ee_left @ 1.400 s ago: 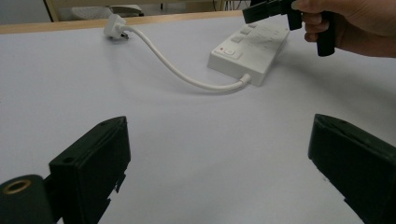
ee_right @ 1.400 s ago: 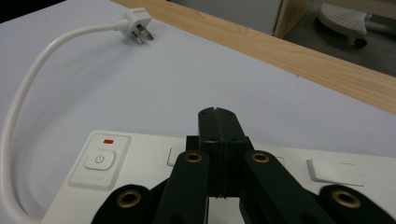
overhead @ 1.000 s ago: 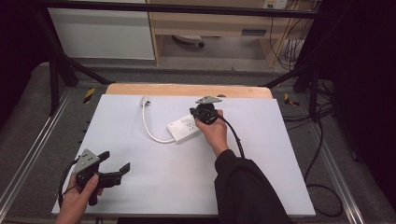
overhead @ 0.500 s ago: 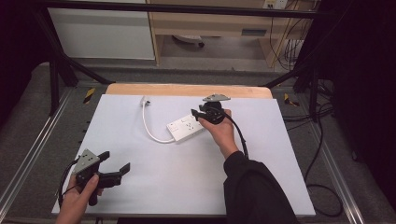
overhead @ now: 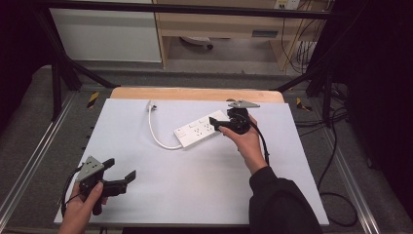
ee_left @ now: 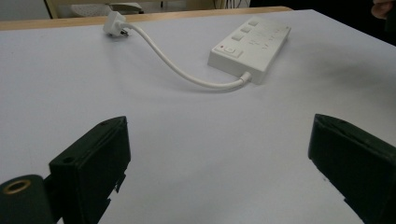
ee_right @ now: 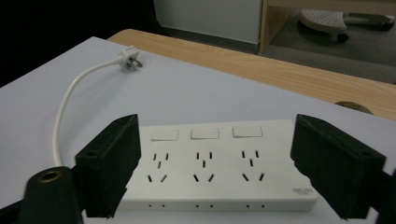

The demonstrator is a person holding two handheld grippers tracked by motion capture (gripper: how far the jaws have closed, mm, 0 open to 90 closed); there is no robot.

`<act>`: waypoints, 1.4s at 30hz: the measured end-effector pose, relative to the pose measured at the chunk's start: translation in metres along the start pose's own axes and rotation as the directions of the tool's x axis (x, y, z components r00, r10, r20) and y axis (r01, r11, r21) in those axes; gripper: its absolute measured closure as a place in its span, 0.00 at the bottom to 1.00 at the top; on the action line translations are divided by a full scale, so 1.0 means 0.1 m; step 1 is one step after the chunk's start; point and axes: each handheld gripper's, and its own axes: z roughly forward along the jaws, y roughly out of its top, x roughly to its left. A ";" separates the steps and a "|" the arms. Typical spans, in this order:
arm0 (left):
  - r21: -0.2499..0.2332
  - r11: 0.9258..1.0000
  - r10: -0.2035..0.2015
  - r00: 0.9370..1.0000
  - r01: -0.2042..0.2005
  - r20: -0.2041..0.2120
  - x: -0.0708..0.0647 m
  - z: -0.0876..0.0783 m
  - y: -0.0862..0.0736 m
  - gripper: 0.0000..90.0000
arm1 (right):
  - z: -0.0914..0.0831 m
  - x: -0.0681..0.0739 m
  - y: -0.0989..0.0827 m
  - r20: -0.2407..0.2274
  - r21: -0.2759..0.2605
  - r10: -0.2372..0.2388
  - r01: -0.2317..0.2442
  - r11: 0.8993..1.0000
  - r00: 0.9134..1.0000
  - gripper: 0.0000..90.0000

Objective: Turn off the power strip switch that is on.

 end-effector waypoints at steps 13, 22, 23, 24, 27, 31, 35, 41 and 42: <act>-0.001 1.000 -0.010 1.000 0.010 -0.005 0.00 0.00 0.00 0.07 | -0.61 -0.20 -0.21 0.054 -0.071 0.012 -0.008 0.997 0.998 0.05; -0.003 1.000 -0.020 1.000 0.020 -0.007 0.02 0.00 0.00 0.07 | -0.96 -0.33 -0.48 0.097 -0.110 0.016 -0.006 0.994 0.995 0.05; -0.003 1.000 -0.020 1.000 0.020 -0.007 0.01 0.00 0.00 0.07 | -0.99 -0.35 -0.51 0.103 -0.114 0.015 -0.003 0.994 0.995 0.05; -0.003 1.000 -0.022 1.000 0.022 -0.006 0.01 0.00 0.00 0.07 | -1.03 -0.36 -0.55 0.108 -0.113 0.017 -0.005 0.994 0.994 0.05; -0.007 1.000 -0.025 1.000 0.025 -0.008 0.02 0.00 0.00 0.07 | -1.11 -0.39 -0.65 0.114 -0.116 0.014 -0.001 0.993 0.993 0.06; -0.010 1.000 -0.026 1.000 0.026 -0.007 0.02 -0.01 0.00 0.07 | -1.21 -0.40 -0.80 0.119 -0.115 0.004 0.010 0.993 0.993 0.05; -0.010 1.000 -0.026 1.000 0.026 -0.006 0.02 -0.01 0.00 0.07 | -1.30 -0.41 -0.96 0.152 -0.133 -0.012 0.033 0.991 0.988 0.03; -0.013 0.999 -0.029 1.000 0.029 -0.003 0.02 -0.01 0.00 0.07 | -1.42 -0.49 -1.15 0.159 -0.126 0.018 0.002 0.992 0.987 0.03; -0.013 0.999 -0.030 1.000 0.030 -0.004 0.01 -0.01 0.00 0.07 | -1.43 -0.50 -1.18 0.158 -0.122 0.022 -0.002 0.993 0.987 0.03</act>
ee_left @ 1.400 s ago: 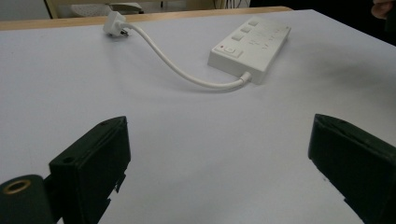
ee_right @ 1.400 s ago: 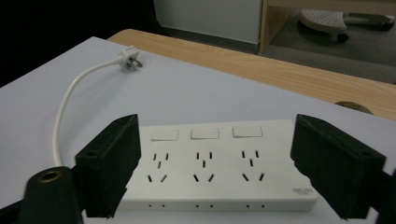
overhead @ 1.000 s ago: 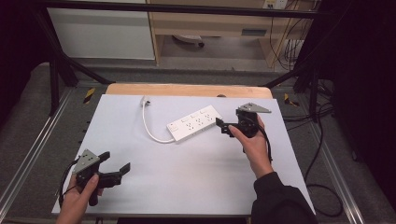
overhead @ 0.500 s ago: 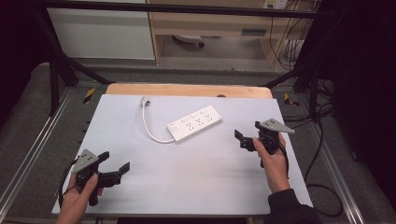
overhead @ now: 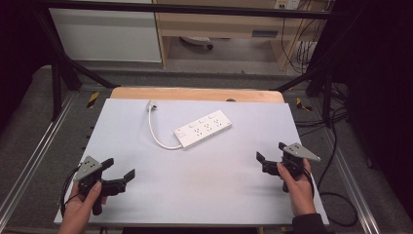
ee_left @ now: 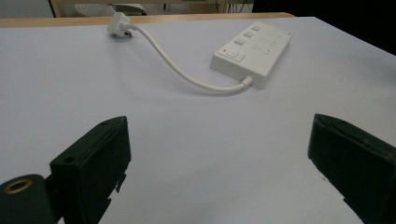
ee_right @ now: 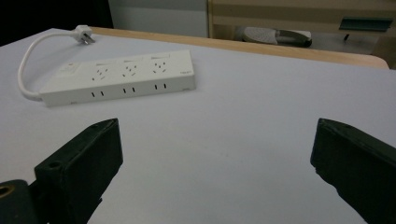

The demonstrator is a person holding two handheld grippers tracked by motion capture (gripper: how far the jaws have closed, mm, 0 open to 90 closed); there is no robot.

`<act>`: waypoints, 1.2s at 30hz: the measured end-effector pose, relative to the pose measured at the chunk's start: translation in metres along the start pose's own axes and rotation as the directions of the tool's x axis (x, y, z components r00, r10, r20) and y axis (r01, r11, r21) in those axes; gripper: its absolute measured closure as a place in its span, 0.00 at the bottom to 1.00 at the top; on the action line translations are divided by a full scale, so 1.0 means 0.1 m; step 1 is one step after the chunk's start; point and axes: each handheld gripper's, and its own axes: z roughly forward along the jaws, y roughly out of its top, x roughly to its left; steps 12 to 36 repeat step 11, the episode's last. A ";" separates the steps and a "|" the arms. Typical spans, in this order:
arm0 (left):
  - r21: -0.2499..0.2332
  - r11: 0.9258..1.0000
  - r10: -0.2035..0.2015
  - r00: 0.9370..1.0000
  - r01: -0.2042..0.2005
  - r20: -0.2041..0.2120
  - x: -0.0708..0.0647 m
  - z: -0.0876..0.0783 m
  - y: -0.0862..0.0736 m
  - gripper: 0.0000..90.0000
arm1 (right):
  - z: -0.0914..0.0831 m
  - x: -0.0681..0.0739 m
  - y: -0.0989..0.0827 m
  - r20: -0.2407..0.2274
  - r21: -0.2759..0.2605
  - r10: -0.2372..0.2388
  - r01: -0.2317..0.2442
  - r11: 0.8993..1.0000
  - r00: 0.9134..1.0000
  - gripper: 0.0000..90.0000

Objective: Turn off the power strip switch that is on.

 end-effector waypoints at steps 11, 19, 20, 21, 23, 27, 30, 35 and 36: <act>-0.002 1.000 -0.001 1.000 0.001 -0.001 0.00 0.00 0.00 0.07 | 0.04 -0.02 -0.19 0.019 0.136 0.012 -0.014 0.991 1.000 0.03; -0.002 1.000 -0.001 1.000 0.001 -0.001 0.00 0.00 0.00 0.07 | 0.04 -0.02 -0.19 0.019 0.136 0.012 -0.014 0.991 1.000 0.03; -0.002 1.000 -0.001 1.000 0.001 -0.001 0.00 0.00 0.00 0.07 | 0.04 -0.02 -0.19 0.019 0.136 0.012 -0.014 0.991 1.000 0.03; -0.002 1.000 -0.001 1.000 0.001 -0.001 0.00 0.00 0.00 0.07 | 0.04 -0.02 -0.19 0.019 0.136 0.012 -0.014 0.991 1.000 0.03; -0.002 1.000 -0.001 1.000 0.001 -0.001 0.00 0.00 0.00 0.07 | 0.04 -0.02 -0.19 0.019 0.136 0.012 -0.014 0.991 1.000 0.03; -0.002 1.000 -0.001 1.000 0.001 -0.001 0.00 0.00 0.00 0.07 | 0.04 -0.02 -0.19 0.019 0.136 0.012 -0.014 0.991 1.000 0.03; -0.002 1.000 -0.001 1.000 0.001 -0.001 0.00 0.00 0.00 0.07 | 0.04 -0.02 -0.19 0.019 0.136 0.012 -0.014 0.991 1.000 0.03; -0.002 1.000 -0.001 1.000 0.001 -0.001 0.00 0.00 0.00 0.07 | 0.04 -0.02 -0.19 0.019 0.136 0.012 -0.014 0.991 1.000 0.03; -0.002 1.000 -0.001 1.000 0.001 -0.001 0.00 0.00 0.00 0.07 | 0.04 -0.02 -0.19 0.019 0.136 0.012 -0.014 0.991 1.000 0.03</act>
